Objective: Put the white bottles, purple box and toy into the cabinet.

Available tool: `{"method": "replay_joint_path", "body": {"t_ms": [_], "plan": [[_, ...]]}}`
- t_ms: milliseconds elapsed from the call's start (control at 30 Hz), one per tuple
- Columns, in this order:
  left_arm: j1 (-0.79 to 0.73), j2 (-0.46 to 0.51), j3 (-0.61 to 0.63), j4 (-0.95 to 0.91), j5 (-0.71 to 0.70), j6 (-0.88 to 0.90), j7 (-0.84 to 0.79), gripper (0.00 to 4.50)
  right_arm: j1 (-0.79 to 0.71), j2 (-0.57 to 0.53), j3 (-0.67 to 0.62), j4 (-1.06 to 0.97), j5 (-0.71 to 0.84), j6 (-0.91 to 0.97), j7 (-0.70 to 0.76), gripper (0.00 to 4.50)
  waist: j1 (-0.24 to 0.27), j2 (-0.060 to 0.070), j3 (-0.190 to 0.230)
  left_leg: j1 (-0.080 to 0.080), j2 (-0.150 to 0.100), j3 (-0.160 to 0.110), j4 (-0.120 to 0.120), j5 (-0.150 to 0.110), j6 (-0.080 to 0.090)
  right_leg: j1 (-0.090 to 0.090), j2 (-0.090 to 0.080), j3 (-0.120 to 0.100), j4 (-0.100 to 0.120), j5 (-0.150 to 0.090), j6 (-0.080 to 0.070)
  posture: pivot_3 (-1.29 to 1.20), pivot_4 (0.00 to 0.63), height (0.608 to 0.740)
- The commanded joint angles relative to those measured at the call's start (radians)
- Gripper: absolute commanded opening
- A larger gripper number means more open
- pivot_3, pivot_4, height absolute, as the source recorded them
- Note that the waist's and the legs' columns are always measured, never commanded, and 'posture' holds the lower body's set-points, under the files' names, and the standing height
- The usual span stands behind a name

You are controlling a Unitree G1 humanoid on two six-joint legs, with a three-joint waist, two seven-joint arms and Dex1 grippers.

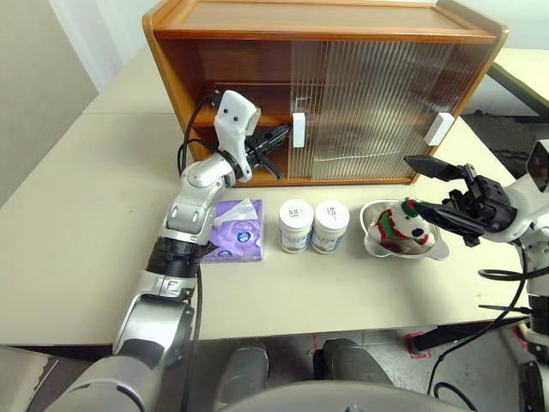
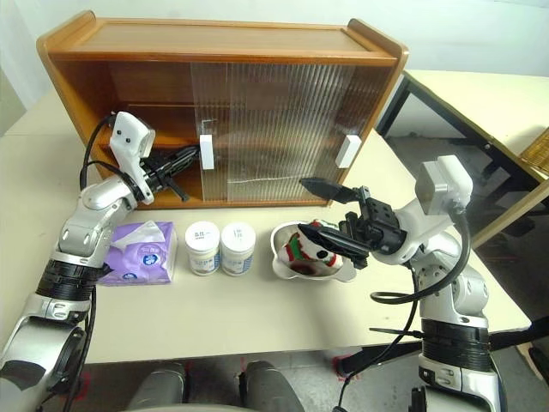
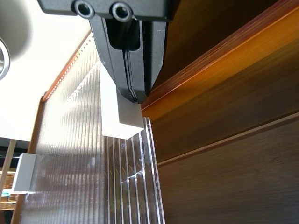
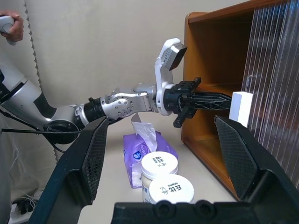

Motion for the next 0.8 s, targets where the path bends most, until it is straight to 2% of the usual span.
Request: {"method": "replay_joint_path", "body": {"t_ms": [33, 800], "plan": [[-0.028, -0.012, -0.019, 0.036, 0.016, -0.013, -0.011, 0.03, -0.007, -0.005, 0.008, -0.021, 0.01, 0.011, -0.006, 4.5, 0.0, 0.0, 0.0, 0.0, 0.0, 0.0, 0.0, 0.0, 0.0, 0.0, 0.0, 0.0, 0.0, 0.0, 0.0, -0.08, 0.037, 0.74], [-0.103, -0.071, -0.045, 0.161, 0.034, -0.085, -0.045, 0.03, -0.022, -0.006, 0.016, -0.049, 0.011, 0.038, -0.037, 4.5, -0.001, 0.0, 0.0, -0.003, 0.0, 0.0, 0.0, -0.002, 0.004, 0.001, 0.0, 0.001, -0.011, 0.006, 0.005, -0.09, 0.038, 0.74]]}}
